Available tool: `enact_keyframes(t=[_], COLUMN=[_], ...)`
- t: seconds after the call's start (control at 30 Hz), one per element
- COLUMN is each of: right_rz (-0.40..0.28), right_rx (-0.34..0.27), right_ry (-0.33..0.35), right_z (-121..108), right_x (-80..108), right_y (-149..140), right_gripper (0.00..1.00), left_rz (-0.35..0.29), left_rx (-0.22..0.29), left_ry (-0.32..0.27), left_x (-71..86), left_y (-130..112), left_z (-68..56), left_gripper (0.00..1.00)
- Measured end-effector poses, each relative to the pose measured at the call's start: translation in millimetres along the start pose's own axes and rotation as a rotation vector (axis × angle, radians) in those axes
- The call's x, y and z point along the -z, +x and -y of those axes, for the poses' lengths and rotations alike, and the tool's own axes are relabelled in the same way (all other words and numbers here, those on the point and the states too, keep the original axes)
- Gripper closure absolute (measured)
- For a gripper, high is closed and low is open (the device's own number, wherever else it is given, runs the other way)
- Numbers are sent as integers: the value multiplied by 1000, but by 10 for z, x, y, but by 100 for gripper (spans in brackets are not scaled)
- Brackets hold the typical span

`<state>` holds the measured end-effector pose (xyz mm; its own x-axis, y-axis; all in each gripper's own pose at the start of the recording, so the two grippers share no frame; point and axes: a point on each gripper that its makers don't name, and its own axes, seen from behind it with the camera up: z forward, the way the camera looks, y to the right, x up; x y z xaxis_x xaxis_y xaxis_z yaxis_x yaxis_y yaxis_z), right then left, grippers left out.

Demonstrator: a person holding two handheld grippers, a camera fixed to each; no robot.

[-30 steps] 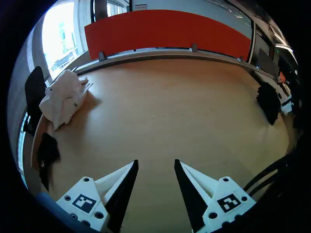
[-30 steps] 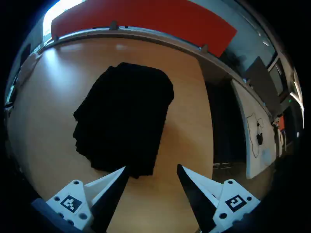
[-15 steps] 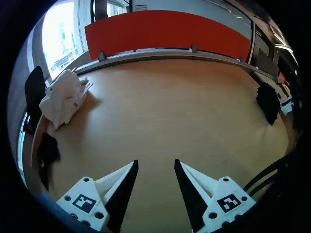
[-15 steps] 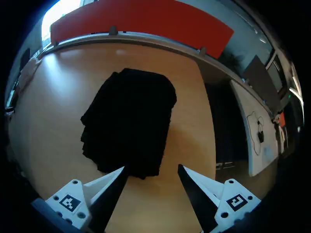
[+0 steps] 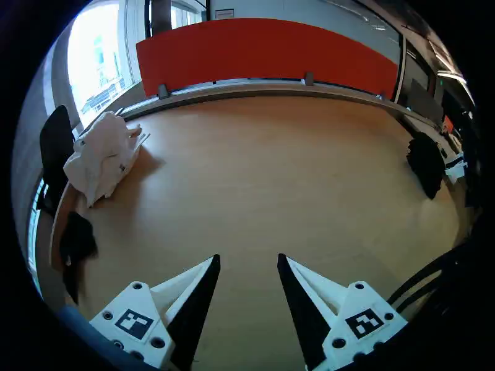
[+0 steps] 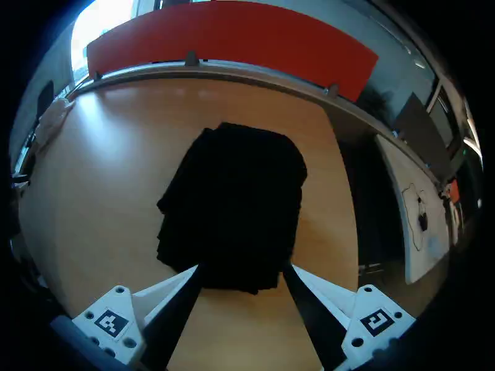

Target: Fold towel

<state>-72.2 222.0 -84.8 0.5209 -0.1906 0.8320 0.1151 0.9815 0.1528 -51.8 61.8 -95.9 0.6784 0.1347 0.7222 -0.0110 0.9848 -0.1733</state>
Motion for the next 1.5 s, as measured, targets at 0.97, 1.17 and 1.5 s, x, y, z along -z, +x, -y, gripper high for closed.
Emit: enact_keyframes(t=[0.97,1.17,1.5], right_rz=[-82,-81,-74], right_rx=[52,53,65], right_ry=[108,105,77], right_z=[848,865,848], right_x=[-227,-257,-332], right_y=[573,587,577], right_gripper=[11,19,29], left_rz=[1,3,2], left_rx=[38,41,39], left_ry=[26,28,26], left_x=[82,80,69], left_y=[-108,-124,-124], left_z=[170,185,166], left_gripper=[33,33,33])
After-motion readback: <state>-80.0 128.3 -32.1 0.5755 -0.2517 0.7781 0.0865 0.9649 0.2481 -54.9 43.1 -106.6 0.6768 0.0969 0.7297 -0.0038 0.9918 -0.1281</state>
